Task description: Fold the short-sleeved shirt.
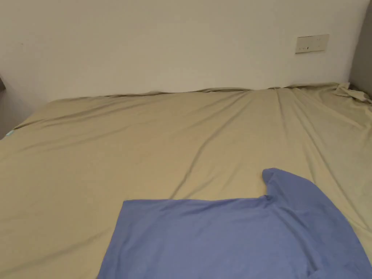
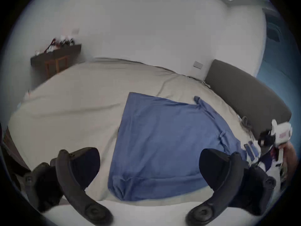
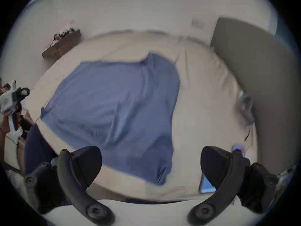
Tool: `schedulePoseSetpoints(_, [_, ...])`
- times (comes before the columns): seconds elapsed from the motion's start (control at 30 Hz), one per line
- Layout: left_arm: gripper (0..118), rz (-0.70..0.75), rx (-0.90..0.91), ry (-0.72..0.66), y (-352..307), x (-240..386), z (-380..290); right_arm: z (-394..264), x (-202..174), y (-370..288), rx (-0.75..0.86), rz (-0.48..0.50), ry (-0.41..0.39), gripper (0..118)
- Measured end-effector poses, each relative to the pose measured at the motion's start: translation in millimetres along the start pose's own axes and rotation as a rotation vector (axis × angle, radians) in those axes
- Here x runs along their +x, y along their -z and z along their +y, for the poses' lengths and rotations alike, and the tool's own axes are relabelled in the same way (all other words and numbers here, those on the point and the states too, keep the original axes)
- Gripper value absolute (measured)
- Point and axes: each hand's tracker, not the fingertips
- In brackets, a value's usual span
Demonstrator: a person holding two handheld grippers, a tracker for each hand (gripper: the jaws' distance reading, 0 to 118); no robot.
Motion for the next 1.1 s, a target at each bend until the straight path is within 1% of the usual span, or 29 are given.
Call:
schedulePoseSetpoints(0.07, [118,0.032,-0.149,0.025,7,10,-6,6,-8,4,0.037,-0.005,0.014,118])
schedulePoseSetpoints(0.1, [117,0.052,-0.237,0.009,21,14,-10,5,-13,8,0.021,0.002,0.037,113])
schedulePoseSetpoints(0.13, [81,0.05,-0.289,-0.062,24,15,-21,2,-19,10,0.005,0.017,0.078,78])
schedulePoseSetpoints(0.17, [13,0.026,-0.309,-0.112,25,13,-29,-3,-23,12,-0.002,0.043,0.125,33])
schedulePoseSetpoints(0.2, [0,0.033,-0.322,-0.157,25,12,-40,-10,-25,19,0.002,0.087,0.169,4])
schedulePoseSetpoints(0.27, [0,0.106,-0.396,-0.194,29,11,-62,-22,-30,29,-0.061,0.124,0.294,4])
schedulePoseSetpoints(0.3, [0,0.036,-0.424,-0.183,30,9,-66,-27,-32,32,-0.081,0.181,0.334,4])
schedulePoseSetpoints(0.33, [0,0.002,-0.438,-0.18,30,6,-68,-33,-34,37,-0.102,0.25,0.333,4])
schedulePoseSetpoints(0.37, [0,0.037,-0.417,-0.178,29,4,-64,-35,-36,38,-0.113,0.267,0.315,4])
schedulePoseSetpoints(0.4, [0,0.082,-0.407,-0.152,29,1,-63,-36,-39,38,-0.112,0.239,0.286,4])
schedulePoseSetpoints(0.43, [0,0.106,-0.411,-0.109,33,-4,-59,-35,-40,38,-0.118,0.199,0.235,4])
schedulePoseSetpoints(0.47, [8,0.146,-0.409,-0.073,38,-7,-56,-36,-39,39,-0.121,0.184,0.213,4])
schedulePoseSetpoints(0.5, [39,0.191,-0.404,-0.046,44,-10,-53,-36,-37,39,-0.118,0.188,0.224,4])
schedulePoseSetpoints(0.53, [109,0.247,-0.44,-0.019,56,-13,-53,-35,-31,39,-0.112,0.188,0.239,4])
schedulePoseSetpoints(0.57, [118,0.28,-0.539,-0.002,70,-15,-55,-34,-26,38,-0.104,0.194,0.273,4])
schedulePoseSetpoints(0.6, [118,0.242,-0.487,-0.008,83,-18,-53,-35,-22,38,-0.097,0.198,0.3,4])
schedulePoseSetpoints(0.63, [118,0.201,-0.507,-0.033,88,-20,-58,-35,-17,37,-0.092,0.195,0.315,4])
schedulePoseSetpoints(0.7, [118,0.17,-0.625,-0.097,108,-23,-63,-36,-7,35,-0.092,0.169,0.316,4])
schedulePoseSetpoints(0.73, [109,0.132,-0.618,-0.136,112,-23,-66,-37,-4,34,-0.1,0.137,0.303,4])
schedulePoseSetpoints(0.77, [94,0.098,-0.602,-0.162,110,-23,-65,-38,0,34,-0.107,0.109,0.288,4])
schedulePoseSetpoints(0.8, [82,0.144,-0.573,-0.145,101,-19,-63,-40,7,36,-0.127,0.077,0.266,4])
schedulePoseSetpoints(0.83, [48,0.128,-0.523,-0.131,95,-19,-62,-43,14,38,-0.146,0.052,0.249,4])
schedulePoseSetpoints(0.87, [10,0.039,-0.491,-0.142,91,-19,-60,-46,21,42,-0.164,0.037,0.233,4])
schedulePoseSetpoints(0.9, [7,-0.044,-0.472,-0.192,90,-25,-52,-49,28,46,-0.183,0.036,0.227,4])
schedulePoseSetpoints(0.97, [7,-0.054,-0.473,-0.244,85,-28,-50,-53,44,55,-0.209,0.054,0.245,5])
schedulePoseSetpoints(1.0, [7,-0.057,-0.472,-0.25,84,-28,-50,-59,60,64,-0.227,0.09,0.264,27])
schedulePoseSetpoints(1.03, [7,-0.047,-0.475,-0.24,82,-21,-44,-60,68,68,-0.249,0.087,0.263,94])
schedulePoseSetpoints(1.07, [8,-0.08,-0.491,-0.281,80,-15,-44,-61,72,73,-0.256,0.087,0.256,118])
schedulePoseSetpoints(1.1, [7,-0.084,-0.497,-0.298,77,-13,-45,-64,74,78,-0.278,0.07,0.242,114])
